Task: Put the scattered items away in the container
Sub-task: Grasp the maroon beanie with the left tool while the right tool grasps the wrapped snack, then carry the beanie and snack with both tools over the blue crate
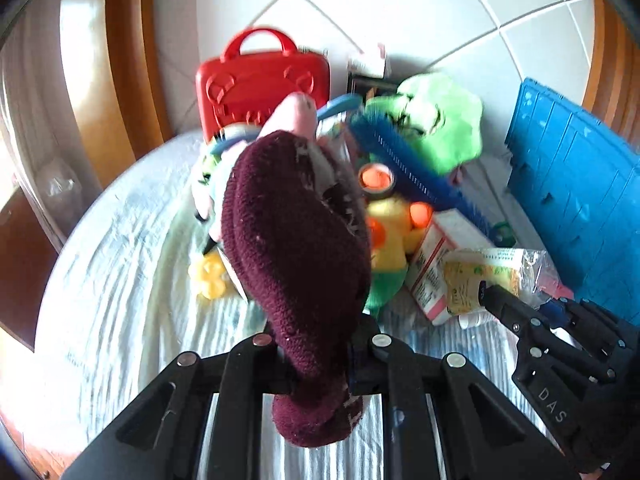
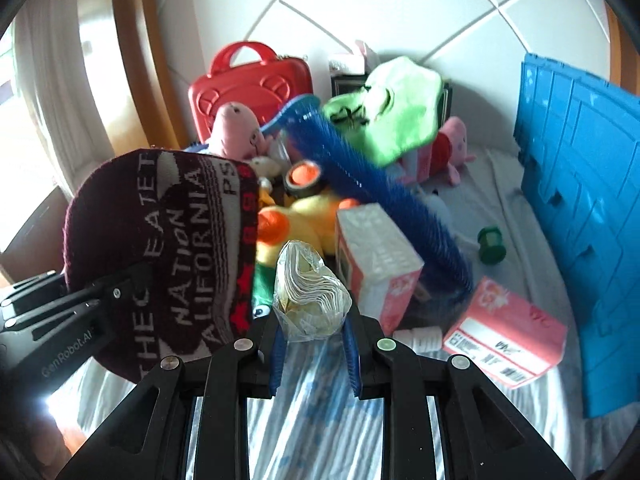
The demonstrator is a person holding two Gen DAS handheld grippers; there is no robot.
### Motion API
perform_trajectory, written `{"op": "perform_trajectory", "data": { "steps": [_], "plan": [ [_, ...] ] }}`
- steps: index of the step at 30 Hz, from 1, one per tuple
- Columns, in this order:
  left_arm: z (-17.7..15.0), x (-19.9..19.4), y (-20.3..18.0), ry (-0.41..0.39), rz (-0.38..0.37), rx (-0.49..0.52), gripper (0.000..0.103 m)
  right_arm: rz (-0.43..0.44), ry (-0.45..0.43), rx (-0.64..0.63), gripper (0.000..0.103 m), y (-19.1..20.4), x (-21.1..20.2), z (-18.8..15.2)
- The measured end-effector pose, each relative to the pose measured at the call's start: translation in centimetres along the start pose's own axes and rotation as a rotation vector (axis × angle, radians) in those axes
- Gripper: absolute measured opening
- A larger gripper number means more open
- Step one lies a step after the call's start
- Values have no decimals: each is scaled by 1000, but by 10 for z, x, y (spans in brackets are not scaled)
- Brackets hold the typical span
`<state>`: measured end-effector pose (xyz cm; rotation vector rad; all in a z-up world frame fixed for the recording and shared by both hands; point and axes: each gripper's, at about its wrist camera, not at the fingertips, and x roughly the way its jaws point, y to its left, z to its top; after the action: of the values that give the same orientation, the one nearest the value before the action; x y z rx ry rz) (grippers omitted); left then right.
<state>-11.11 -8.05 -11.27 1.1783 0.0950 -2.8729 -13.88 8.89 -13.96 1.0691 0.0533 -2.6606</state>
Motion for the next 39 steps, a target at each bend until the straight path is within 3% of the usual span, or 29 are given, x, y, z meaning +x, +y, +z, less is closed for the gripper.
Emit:
{"op": "perform_trajectory", "data": {
  "steps": [4,10,25,39],
  "plan": [
    [27,-9,-7,-79,9,12,16,3,-66,0,24,9,-34,15],
    [43,-38,-9,-178,7,78,16,-46,-147,4,24,27,-72,36],
    [49,-43,4,-215,-60,124,16,-143,-175,38,24,44,-106,31],
    [69,-82,-28,-305,-128,173,16,-207,-258,36,24,31,-151,51]
  ]
}}
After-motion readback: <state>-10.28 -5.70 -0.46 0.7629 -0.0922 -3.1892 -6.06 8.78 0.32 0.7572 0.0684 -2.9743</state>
